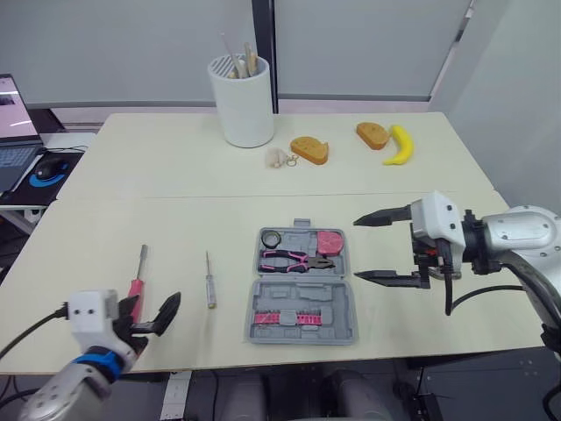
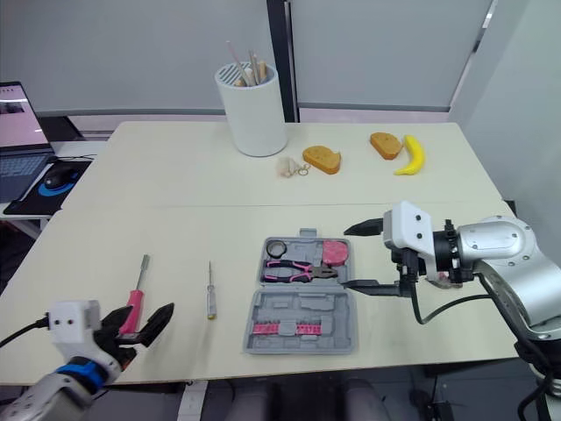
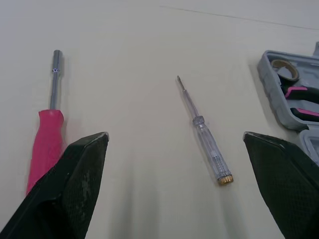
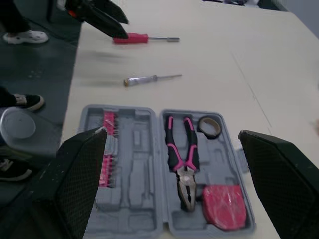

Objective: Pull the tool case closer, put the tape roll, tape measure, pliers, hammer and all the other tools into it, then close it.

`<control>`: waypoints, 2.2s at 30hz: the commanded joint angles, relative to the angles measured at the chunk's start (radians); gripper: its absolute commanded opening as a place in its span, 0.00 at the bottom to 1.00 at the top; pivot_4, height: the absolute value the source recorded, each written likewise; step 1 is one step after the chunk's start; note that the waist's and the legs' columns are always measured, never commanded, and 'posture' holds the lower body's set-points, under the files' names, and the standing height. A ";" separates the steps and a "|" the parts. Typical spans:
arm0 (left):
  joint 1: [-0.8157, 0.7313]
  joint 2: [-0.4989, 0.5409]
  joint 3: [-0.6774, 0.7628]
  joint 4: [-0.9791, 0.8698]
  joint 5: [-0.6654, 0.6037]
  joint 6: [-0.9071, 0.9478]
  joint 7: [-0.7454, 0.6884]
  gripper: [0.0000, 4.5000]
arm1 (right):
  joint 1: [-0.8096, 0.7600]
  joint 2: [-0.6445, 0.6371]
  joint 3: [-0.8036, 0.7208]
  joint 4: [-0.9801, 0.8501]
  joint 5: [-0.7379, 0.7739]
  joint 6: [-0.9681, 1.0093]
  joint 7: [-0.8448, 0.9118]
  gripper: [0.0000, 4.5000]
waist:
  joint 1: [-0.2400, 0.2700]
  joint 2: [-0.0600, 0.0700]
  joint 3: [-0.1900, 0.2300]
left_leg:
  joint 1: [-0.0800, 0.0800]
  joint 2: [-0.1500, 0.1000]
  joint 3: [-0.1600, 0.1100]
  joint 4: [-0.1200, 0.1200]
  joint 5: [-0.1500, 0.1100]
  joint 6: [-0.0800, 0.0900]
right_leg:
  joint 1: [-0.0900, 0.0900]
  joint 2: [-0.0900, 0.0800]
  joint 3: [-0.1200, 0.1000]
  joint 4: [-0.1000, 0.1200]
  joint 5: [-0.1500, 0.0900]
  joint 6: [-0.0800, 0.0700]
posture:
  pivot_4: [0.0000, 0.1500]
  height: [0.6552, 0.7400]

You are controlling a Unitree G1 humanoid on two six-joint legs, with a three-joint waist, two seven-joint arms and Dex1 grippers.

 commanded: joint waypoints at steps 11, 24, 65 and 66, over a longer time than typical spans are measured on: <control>-0.203 -0.099 -0.256 0.123 0.260 0.010 0.244 1.00 | -0.096 0.036 0.089 0.058 -0.019 -0.036 0.059 1.00 | 0.004 0.000 0.000 | 0.000 0.000 -0.001 0.000 0.000 0.000 | 0.002 0.001 -0.002 -0.004 0.001 0.001 | 1.00 0.89; -0.349 -0.131 -0.316 0.428 0.368 -0.081 0.279 1.00 | -0.075 0.033 0.095 0.054 -0.039 -0.039 0.067 1.00 | 0.005 0.001 -0.001 | 0.000 0.000 -0.002 0.000 0.000 0.000 | 0.003 0.000 -0.002 -0.004 0.001 0.001 | 1.00 0.89; -0.654 0.463 -0.595 0.422 0.289 -0.553 -0.854 0.04 | 0.198 -0.053 -0.059 -0.221 0.002 0.103 -0.139 1.00 | 0.008 0.004 0.001 | 0.000 0.001 0.001 -0.001 -0.002 -0.003 | 0.002 -0.001 -0.002 -0.006 0.001 0.001 | 1.00 0.89; -0.714 0.472 -0.648 0.464 0.319 -0.580 -0.908 0.04 | 0.226 -0.061 -0.063 -0.245 -0.002 0.112 -0.153 1.00 | 0.015 0.005 0.001 | 0.000 0.001 0.000 -0.001 -0.002 -0.003 | 0.002 0.000 -0.002 -0.005 0.000 0.000 | 1.00 0.89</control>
